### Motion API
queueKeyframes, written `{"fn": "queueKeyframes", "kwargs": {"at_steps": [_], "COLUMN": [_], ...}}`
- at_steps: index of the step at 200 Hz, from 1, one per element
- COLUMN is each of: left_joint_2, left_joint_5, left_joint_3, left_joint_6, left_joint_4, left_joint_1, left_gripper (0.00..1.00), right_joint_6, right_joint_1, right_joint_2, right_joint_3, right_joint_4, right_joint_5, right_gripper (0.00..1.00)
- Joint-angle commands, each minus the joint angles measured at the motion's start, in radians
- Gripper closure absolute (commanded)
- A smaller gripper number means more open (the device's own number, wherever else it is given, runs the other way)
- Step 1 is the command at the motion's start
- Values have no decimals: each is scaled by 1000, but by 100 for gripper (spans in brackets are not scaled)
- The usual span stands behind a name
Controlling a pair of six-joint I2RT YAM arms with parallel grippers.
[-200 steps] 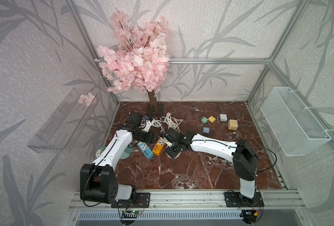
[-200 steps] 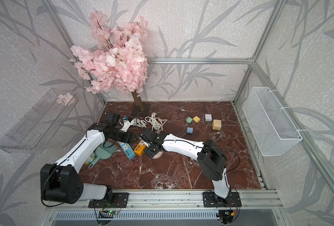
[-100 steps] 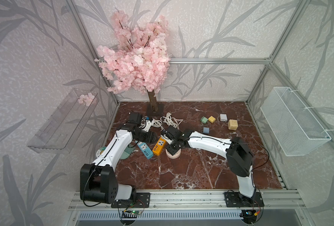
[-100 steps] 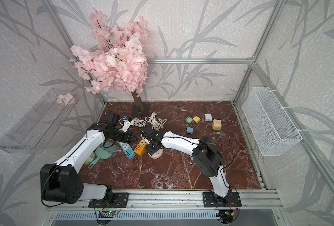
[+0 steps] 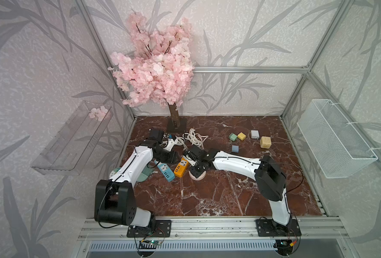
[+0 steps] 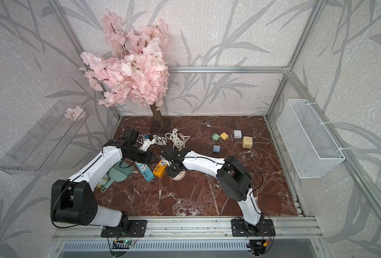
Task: Pull the plug off the socket
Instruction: Remove the plug from the socket.
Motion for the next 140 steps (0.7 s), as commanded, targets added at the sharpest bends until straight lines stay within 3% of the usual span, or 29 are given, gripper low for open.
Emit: {"fn": "queueKeyframes", "kwargs": {"at_steps": [1,26,86,140], "left_joint_2": [39,92,207,341], "left_joint_5": [50,64,190,306], "left_joint_3": [17,26,43,95], "left_joint_6": [20,15,-16,-76], "left_joint_4": [-32,-36,5,77], "left_joint_1": [-22,-60,-161,-205], "left_gripper": [75,100,100,100], "right_joint_6": [-26,-38,-61,-49], "right_joint_1": [1,1,1,1], "right_joint_2": [-58,-108,-232,-228], "right_joint_3": [-48,-102,-261,-276], "right_joint_4": [-11,-16,35,61], "right_joint_5": [14,22,7,-9], "right_gripper": [84,90,98,100]}}
